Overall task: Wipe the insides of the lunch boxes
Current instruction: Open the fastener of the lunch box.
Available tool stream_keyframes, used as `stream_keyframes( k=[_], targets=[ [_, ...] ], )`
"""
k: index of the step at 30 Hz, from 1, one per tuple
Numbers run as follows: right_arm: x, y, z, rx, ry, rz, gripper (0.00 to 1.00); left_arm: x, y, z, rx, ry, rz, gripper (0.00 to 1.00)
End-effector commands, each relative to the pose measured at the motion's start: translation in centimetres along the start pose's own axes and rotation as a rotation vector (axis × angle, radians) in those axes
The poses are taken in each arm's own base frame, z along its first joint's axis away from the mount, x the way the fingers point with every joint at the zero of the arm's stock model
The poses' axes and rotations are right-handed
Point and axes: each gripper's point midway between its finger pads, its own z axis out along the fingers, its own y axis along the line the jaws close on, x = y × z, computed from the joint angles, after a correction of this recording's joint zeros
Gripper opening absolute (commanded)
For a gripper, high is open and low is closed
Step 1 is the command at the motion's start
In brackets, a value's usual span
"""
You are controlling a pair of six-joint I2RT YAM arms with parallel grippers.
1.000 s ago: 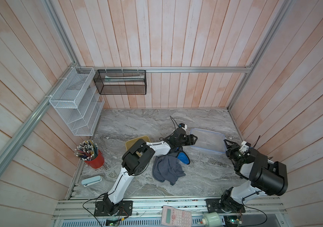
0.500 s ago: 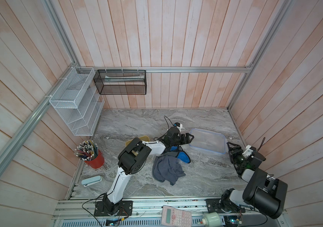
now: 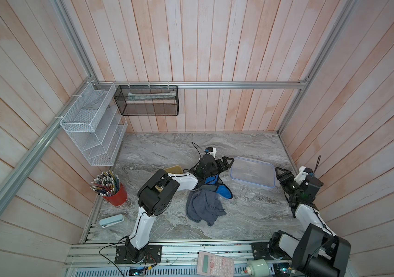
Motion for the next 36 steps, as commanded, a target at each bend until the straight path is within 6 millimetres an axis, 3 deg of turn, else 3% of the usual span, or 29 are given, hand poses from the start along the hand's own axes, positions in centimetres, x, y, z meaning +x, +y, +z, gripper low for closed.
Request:
stream_keyframes(
  k=[1,7,14,22,36],
  targets=[
    [1.0,1.6,1.5,-0.01,0.037,-0.054,0.57,-0.2,-0.6,0.1,0.024,-0.047,-0.062,0.92],
    [3.7,0.9,3.8,-0.022,0.171,-0.038,0.3,0.8,0.2,0.9,0.05,-0.046,-0.161,0.92],
    [6.1,-1.5,4.5,0.03,0.25,-0.023,0.15,1.4,1.5,1.6,0.05,-0.058,-0.227,0.92],
    [8.8,-4.7,4.3,0.102,0.296,0.031,0.1,1.9,1.6,2.2,0.095,-0.056,-0.28,0.9],
    [9.9,-6.1,3.5,0.142,0.296,0.039,0.1,2.6,0.1,3.1,0.175,-0.024,-0.327,0.78]
  ],
)
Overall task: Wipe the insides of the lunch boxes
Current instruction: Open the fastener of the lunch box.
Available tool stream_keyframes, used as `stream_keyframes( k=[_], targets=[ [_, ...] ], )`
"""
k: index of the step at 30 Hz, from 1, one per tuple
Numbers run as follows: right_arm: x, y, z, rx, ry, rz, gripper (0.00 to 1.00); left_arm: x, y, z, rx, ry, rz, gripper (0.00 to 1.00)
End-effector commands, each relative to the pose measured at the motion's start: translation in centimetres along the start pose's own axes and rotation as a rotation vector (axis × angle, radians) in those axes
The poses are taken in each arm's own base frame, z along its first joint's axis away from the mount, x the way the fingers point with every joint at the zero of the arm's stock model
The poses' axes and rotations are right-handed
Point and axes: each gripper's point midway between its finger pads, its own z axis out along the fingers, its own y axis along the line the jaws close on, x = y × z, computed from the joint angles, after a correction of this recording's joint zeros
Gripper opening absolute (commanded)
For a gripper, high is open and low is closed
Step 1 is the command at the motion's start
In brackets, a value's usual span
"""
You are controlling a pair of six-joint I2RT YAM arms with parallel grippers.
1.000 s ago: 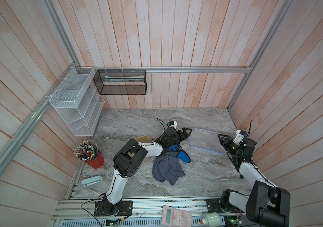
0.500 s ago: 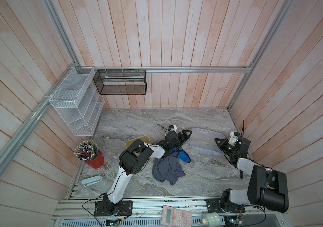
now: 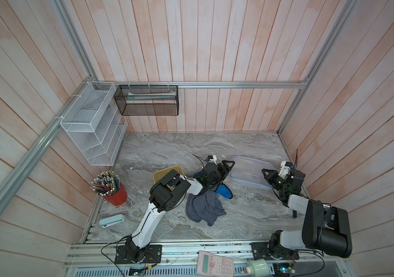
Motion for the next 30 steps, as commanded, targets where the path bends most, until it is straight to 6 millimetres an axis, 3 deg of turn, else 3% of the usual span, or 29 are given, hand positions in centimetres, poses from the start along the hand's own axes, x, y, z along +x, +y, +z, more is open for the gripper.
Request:
stream_keyframes(
  k=[1,18,30],
  targets=[
    [5.3,-4.7,-0.5,0.163,0.131,0.112,0.1,0.5,-1.6,0.5,0.068,0.019,-0.007,0.77],
    [7.5,-6.8,-0.6,0.245,0.172,0.122,0.07,1.3,-3.1,0.3,0.129,0.042,0.005,0.6],
    [9.1,-7.2,-0.5,0.273,0.205,0.108,0.06,1.2,-2.6,0.6,0.129,0.019,0.003,0.32]
  ],
)
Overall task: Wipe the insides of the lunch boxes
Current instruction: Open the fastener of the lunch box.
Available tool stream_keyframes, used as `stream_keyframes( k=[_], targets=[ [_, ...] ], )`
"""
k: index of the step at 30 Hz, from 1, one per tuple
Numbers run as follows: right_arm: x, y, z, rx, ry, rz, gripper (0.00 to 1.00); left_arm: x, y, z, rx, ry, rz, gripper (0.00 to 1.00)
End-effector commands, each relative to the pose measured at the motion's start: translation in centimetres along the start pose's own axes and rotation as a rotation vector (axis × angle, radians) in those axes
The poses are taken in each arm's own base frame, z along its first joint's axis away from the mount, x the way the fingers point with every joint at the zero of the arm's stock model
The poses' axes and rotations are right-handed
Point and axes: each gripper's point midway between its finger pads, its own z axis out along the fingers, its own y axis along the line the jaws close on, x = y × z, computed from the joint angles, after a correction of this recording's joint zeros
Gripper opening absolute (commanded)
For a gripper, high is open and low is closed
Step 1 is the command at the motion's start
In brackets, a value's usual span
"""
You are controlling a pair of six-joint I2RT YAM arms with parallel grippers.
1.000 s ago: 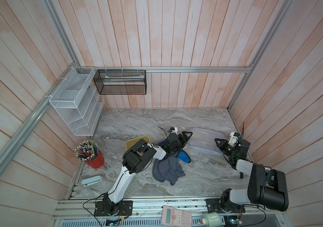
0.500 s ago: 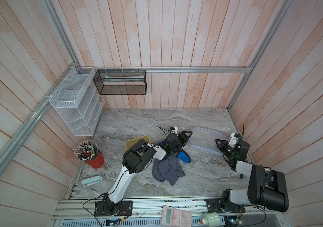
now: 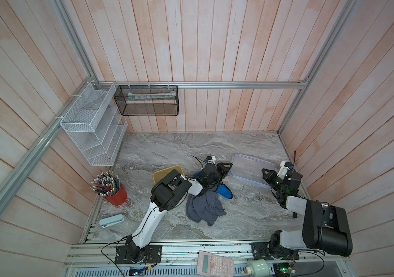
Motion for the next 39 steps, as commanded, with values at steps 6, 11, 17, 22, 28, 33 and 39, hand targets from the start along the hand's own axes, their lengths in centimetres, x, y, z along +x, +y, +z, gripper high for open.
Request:
stream_keyframes(
  k=[6,11,17,22,28,33,39],
  targets=[
    [9.5,-6.8,-1.4,0.248,0.276,0.137,0.06,1.1,-2.6,-0.1,0.082,0.013,0.037,0.22],
    [9.6,-6.8,-1.5,0.249,0.278,0.132,0.06,0.5,-2.1,-0.2,0.07,-0.009,0.027,0.18],
    [9.5,-6.4,-1.4,0.232,0.279,0.131,0.07,0.3,-2.3,-0.3,0.062,-0.01,0.044,0.31],
    [8.3,-4.8,-0.9,0.166,0.264,0.113,0.19,-0.3,-2.3,-1.0,0.053,-0.025,0.054,0.54],
    [5.0,-1.3,-0.7,0.06,0.201,0.066,0.5,-0.9,-2.8,-1.9,0.03,-0.041,0.091,0.71],
    [0.2,1.8,-2.1,-0.006,0.081,-0.018,0.79,-1.0,-3.2,-2.3,-0.008,-0.035,0.123,0.77],
    [-5.7,1.1,-5.8,0.024,-0.124,-0.044,0.97,-1.5,-4.2,-2.8,-0.065,-0.057,0.179,0.82]
  ],
)
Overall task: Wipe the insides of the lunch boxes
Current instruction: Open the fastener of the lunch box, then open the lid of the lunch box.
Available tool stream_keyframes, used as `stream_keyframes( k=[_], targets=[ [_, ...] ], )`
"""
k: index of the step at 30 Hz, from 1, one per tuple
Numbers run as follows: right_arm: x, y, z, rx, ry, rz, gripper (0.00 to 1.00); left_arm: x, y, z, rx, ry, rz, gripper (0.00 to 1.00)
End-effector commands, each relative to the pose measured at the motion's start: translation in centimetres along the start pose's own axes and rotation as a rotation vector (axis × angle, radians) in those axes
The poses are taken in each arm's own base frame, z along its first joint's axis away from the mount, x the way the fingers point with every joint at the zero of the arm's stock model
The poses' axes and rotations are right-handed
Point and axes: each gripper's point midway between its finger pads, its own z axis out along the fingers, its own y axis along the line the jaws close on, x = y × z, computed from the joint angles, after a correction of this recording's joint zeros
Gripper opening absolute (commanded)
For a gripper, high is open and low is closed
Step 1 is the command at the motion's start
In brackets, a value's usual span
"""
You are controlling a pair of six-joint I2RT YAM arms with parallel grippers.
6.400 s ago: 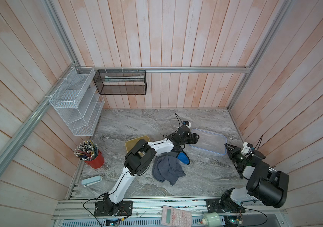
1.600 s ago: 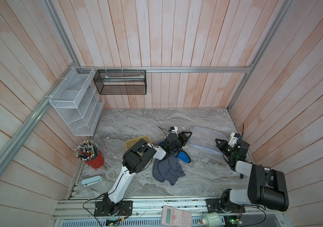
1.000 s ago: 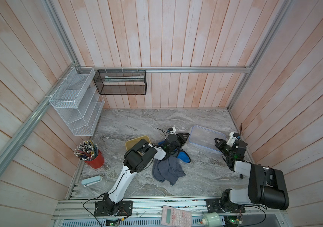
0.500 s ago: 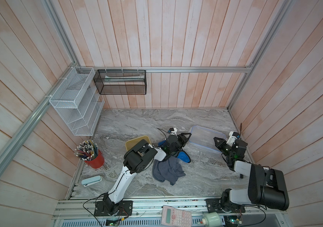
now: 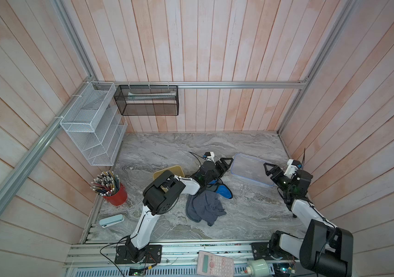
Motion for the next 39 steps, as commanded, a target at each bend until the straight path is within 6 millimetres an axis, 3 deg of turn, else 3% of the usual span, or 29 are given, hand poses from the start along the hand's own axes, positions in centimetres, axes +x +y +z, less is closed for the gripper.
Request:
stream_keyframes(
  k=[1,8,12,17,21,28,32,39],
  targets=[
    [-2.1,-1.5,-1.6,0.053,-0.057,-0.009,0.98,-0.5,-0.4,-0.5,-0.059,-0.008,0.064,0.83],
    [-4.1,-6.2,-3.0,0.123,-0.088,0.026,0.98,0.4,0.4,-1.5,-0.21,-0.003,0.089,0.9],
    [-3.5,-8.1,-1.7,0.094,-0.006,0.091,0.99,1.4,0.8,-2.2,-0.275,0.016,0.111,0.91],
    [-3.2,-8.5,0.2,0.006,0.048,0.163,0.98,4.1,1.0,-1.3,-0.302,0.11,0.126,0.95],
    [-3.3,-8.1,1.4,-0.027,0.049,0.167,0.98,5.6,1.8,-0.1,-0.315,0.17,0.124,0.95],
    [-1.5,-6.9,4.5,-0.094,0.163,0.161,0.92,4.9,2.3,1.6,-0.334,0.191,0.163,0.96],
    [-0.9,-6.1,4.5,-0.122,0.175,0.149,0.89,3.5,3.3,2.3,-0.333,0.2,0.139,0.96],
    [0.5,-3.6,3.0,-0.161,0.182,0.119,0.87,2.4,3.2,4.1,-0.296,0.225,0.154,0.95]
  ],
)
